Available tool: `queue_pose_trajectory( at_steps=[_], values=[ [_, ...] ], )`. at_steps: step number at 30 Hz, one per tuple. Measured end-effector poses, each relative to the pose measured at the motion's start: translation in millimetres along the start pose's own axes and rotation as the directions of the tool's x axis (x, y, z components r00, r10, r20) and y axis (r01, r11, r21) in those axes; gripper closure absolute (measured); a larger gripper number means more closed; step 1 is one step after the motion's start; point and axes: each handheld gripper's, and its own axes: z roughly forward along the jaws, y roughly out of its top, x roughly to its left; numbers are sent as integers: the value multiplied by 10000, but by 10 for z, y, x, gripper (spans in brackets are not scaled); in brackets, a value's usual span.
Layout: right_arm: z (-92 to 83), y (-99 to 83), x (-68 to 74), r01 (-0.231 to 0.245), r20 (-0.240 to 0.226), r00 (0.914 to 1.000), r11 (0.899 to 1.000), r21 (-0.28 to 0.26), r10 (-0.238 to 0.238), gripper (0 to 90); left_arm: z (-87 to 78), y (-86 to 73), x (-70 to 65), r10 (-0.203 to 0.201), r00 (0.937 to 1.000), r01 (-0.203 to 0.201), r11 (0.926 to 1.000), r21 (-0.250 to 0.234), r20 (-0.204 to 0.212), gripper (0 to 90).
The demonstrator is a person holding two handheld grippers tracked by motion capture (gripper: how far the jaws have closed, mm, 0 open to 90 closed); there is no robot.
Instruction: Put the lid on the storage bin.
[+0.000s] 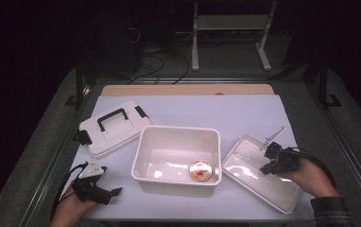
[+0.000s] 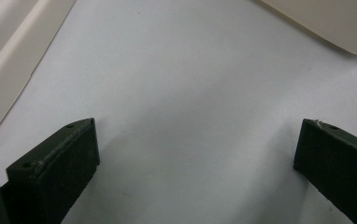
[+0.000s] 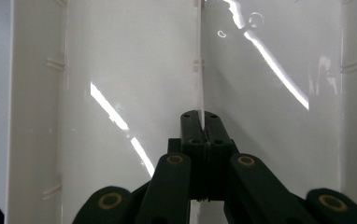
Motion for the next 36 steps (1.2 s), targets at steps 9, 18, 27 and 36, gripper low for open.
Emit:
queue_pose_trajectory(
  at_steps=[9,18,27,36],
  values=[
    [-274,43,-24,71,37,10000,9995,-310,-70,889,0,0,0,3,10000,-3,10000,4,0,0],
    [-675,165,-3,348,-3,9994,9956,-874,-349,890,0,0,0,-2,10000,2,10000,2,2,0],
    [-987,370,81,828,-83,9964,9886,-1256,-845,890,0,1,0,-11,10000,11,10000,7,8,0],
    [-1040,634,207,1552,-236,9869,9798,-1265,-1594,890,-1,1,1,-6,10000,6,10000,12,9,0]
  ],
)
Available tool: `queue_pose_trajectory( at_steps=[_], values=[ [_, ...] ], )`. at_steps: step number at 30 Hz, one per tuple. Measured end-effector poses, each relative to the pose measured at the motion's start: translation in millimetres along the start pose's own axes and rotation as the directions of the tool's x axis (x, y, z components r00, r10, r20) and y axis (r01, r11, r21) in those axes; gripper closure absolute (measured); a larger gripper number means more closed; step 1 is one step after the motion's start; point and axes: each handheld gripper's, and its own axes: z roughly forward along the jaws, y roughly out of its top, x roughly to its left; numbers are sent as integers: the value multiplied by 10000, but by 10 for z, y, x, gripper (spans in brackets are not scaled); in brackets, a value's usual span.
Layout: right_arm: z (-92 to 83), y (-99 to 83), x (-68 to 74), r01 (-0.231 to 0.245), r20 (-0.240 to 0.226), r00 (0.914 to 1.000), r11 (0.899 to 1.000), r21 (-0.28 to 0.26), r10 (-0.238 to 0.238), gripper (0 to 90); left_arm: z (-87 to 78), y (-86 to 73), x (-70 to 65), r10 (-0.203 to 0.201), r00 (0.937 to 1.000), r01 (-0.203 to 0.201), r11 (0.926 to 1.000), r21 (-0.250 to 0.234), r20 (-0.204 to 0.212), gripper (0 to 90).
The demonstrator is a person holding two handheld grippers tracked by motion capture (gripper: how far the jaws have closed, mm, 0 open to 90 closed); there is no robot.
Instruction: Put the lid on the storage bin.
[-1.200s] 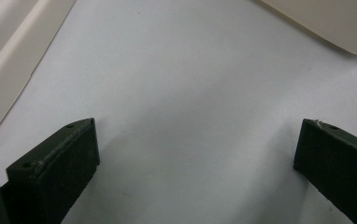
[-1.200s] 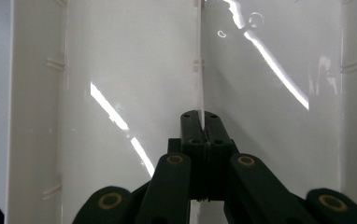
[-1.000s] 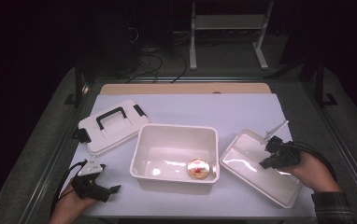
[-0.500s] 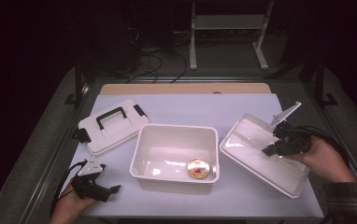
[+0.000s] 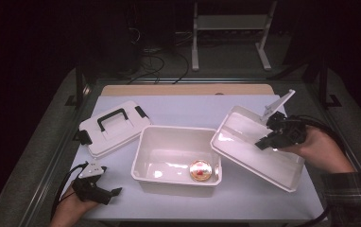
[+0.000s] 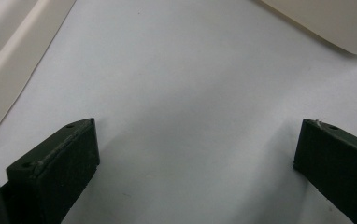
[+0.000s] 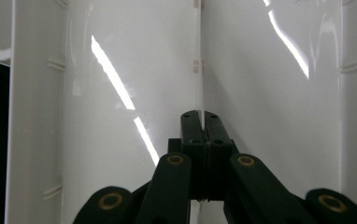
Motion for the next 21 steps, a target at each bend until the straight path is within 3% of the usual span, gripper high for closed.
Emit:
queue_pose_trajectory(
  at_steps=[12,21],
  values=[
    [151,476,138,1017,-482,9936,9948,-93,-1020,890,-1,0,0,11,10000,-11,10000,-12,-5,0],
    [307,871,291,1802,-885,9797,9836,-46,-1799,890,-1,0,1,22,10000,-22,10000,-14,-15,0]
  ],
)
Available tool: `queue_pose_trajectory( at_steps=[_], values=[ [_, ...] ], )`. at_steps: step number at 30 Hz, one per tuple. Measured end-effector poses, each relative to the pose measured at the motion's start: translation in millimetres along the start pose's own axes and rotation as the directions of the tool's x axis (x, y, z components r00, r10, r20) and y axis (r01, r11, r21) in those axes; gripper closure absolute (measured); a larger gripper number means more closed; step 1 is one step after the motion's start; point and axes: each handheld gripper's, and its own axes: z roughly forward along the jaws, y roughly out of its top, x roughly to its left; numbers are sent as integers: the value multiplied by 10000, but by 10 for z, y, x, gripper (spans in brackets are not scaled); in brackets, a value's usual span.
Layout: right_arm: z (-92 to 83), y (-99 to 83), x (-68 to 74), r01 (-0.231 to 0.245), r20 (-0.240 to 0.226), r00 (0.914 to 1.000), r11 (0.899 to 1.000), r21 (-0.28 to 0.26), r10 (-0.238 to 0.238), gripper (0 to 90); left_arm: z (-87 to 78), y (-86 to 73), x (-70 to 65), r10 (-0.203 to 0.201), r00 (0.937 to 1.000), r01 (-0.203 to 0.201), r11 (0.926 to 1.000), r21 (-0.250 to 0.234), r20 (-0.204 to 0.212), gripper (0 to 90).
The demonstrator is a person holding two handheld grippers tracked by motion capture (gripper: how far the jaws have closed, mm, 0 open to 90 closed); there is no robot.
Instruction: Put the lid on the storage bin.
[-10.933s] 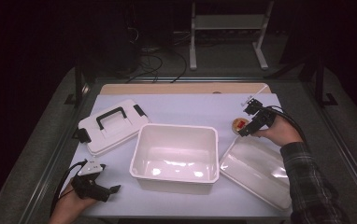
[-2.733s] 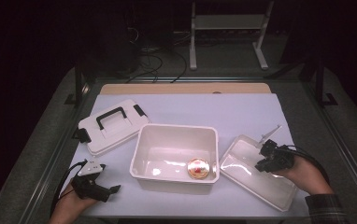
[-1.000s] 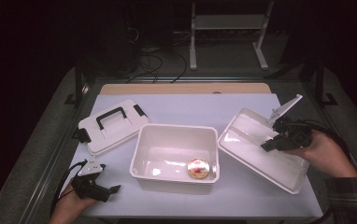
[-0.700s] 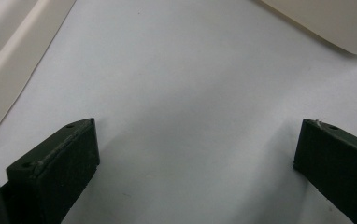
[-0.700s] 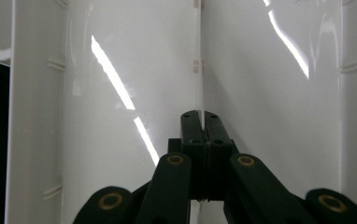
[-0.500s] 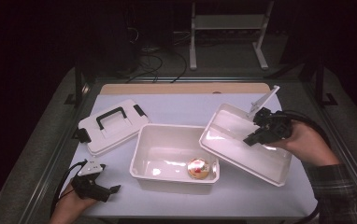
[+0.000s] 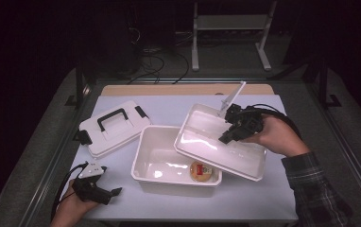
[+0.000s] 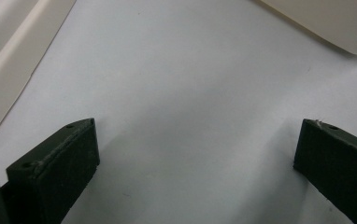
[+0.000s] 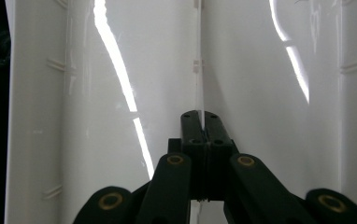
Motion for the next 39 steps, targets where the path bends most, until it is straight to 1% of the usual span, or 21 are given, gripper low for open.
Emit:
queue_pose_trajectory(
  at_steps=[1,2,3,4,6,8,9,12,13,14,16,18,19,20,21,24,25,29,32,37,39],
  values=[
    [0,0,0,0,0,10000,10000,0,0,890,0,0,0,0,10000,0,10000,0,0,0],
    [36,71,13,184,-63,9998,9998,16,-184,890,0,0,-1,-12,10000,12,10000,0,8,0],
    [36,71,13,184,-63,9998,9998,16,-184,890,0,0,-1,-12,10000,12,10000,1,9,0],
    [66,140,32,271,-149,9995,9996,80,-270,890,0,0,-1,-12,10000,12,10000,1,9,0],
    [81,172,39,348,-185,9992,9994,89,-346,890,0,0,0,-4,10000,4,10000,1,7,0],
    [122,262,63,509,-274,9983,9986,124,-505,890,-1,0,0,7,10000,-7,10000,17,3,0],
    [122,262,63,509,-274,9983,9986,124,-505,890,-1,0,0,7,10000,-7,10000,17,3,0],
    [174,383,93,718,-401,9966,9974,94,-713,890,0,0,0,2,10000,-2,10000,13,7,0],
    [174,383,93,718,-401,9966,9974,94,-713,890,0,0,0,3,10000,-3,10000,13,8,0],
    [198,447,111,815,-471,9956,9967,59,-812,890,-1,0,1,9,10000,-9,10000,15,12,0],
    [226,512,128,908,-566,9943,9959,56,-903,890,0,0,0,2,10000,-2,10000,11,8,0],
    [256,572,145,1030,-627,9928,9947,52,-1025,890,0,0,0,4,10000,-4,10000,11,8,0],
    [256,572,145,1030,-627,9928,9947,52,-1025,890,0,0,0,4,10000,-4,10000,11,8,0],
    [285,627,163,1119,-660,9916,9937,38,-1114,890,0,0,0,4,10000,-4,10000,12,7,0],
    [285,627,163,1119,-660,9916,9937,38,-1114,890,0,0,0,4,10000,-4,10000,12,7,0],
    [343,729,200,1264,-816,9887,9920,41,-1256,890,0,0,0,1,10000,-1,10000,10,9,0],
    [343,729,200,1264,-816,9887,9920,41,-1256,890,0,0,0,1,10000,-1,10000,10,9,0],
    [404,827,239,1463,-922,9850,9892,18,-1456,890,0,0,0,-1,10000,1,10000,13,10,0],
    [481,919,284,1612,-1056,9816,9869,113,-1591,890,0,0,0,0,10000,0,10000,12,10,0],
    [560,974,309,1777,-1157,9779,9839,198,-1743,890,0,0,0,1,10000,-1,10000,14,10,0],
    [586,979,316,1766,-1186,9778,9840,221,-1728,890,0,0,0,5,10000,-5,10000,16,8,0]
  ],
)
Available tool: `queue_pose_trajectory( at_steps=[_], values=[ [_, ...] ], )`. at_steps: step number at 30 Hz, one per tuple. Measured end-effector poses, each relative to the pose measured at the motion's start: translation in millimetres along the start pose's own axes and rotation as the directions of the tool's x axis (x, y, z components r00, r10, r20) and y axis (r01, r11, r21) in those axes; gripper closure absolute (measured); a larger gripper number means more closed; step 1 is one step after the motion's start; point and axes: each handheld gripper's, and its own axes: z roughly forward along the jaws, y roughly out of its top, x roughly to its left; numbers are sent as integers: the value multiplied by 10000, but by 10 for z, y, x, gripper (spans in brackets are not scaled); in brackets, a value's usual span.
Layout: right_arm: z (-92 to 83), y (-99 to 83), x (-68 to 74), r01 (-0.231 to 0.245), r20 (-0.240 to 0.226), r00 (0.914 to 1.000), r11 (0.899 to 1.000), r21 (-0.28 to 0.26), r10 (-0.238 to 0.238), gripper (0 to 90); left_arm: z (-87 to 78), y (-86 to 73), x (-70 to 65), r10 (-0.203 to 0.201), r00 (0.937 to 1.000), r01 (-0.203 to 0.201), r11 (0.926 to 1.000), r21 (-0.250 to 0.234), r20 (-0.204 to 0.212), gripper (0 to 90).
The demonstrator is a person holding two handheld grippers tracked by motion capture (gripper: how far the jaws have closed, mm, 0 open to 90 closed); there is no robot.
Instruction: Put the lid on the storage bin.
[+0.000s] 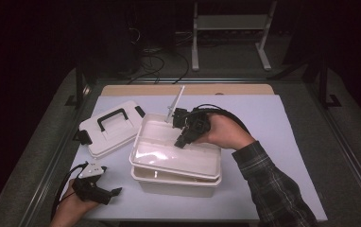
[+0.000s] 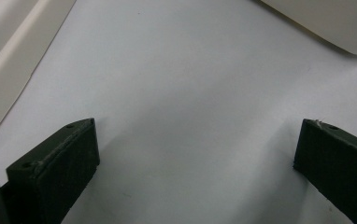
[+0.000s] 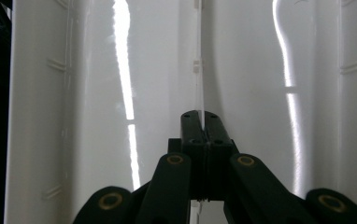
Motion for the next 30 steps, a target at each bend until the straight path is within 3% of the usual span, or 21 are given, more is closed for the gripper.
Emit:
queue_pose_trajectory(
  at_steps=[13,30],
  values=[
    [134,-47,23,102,-214,9997,9999,33,-102,889,0,0,-1,1,10000,-1,10000,-2,-5,0],
    [266,-70,31,176,-161,9997,9993,315,-171,877,1,-1,-2,-15,10000,15,10000,-17,-1,0]
  ],
)
